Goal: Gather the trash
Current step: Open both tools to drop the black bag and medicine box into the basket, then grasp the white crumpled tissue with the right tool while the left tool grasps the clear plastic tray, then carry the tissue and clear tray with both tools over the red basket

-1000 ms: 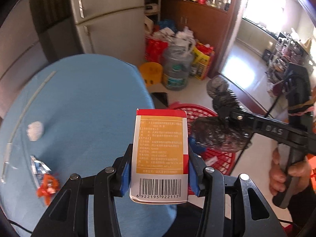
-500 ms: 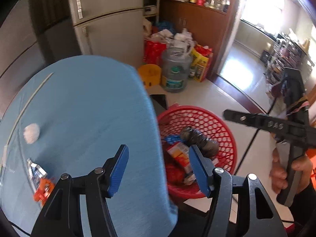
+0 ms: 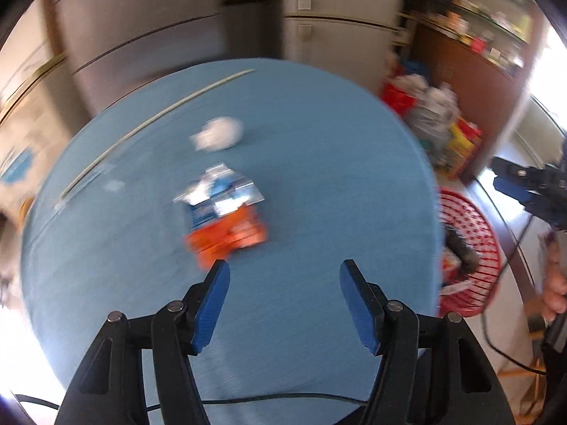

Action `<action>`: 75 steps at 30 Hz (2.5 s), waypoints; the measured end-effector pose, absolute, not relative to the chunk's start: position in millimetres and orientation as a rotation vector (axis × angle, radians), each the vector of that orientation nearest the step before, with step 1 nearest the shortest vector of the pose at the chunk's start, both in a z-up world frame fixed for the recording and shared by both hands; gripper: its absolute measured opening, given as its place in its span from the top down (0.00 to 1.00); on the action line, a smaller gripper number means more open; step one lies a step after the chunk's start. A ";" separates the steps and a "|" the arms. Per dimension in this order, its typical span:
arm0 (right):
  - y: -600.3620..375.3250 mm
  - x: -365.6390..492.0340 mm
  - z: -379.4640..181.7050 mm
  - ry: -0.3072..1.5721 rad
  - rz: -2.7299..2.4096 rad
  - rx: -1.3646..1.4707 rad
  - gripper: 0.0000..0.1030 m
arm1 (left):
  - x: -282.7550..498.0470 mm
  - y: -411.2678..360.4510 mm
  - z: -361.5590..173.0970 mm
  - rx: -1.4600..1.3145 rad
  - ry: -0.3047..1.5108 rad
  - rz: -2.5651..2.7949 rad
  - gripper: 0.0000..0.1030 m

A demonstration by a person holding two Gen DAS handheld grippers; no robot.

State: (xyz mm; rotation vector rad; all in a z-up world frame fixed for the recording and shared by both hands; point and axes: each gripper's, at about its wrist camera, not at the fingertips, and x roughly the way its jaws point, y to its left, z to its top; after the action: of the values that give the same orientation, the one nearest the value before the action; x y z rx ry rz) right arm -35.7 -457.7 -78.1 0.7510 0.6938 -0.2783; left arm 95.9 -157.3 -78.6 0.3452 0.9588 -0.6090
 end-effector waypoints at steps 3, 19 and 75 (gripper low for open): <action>-435.6 -9.9 -72.5 0.713 -0.210 0.716 0.40 | 107.5 -109.8 -80.8 0.301 0.960 -0.491 0.37; -323.7 83.2 -74.5 0.853 0.060 0.561 0.40 | 130.2 4.4 -100.4 0.139 0.999 -0.234 0.36; -311.4 319.4 -128.9 1.021 -0.047 0.489 0.66 | 343.7 -90.4 -124.1 0.232 0.925 -0.515 0.51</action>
State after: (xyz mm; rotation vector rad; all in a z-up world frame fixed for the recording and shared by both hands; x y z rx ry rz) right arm 319.4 -311.4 -128.9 0.4893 1.0213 -0.0466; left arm 343.7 -90.4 -124.1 0.2325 0.9248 -0.5146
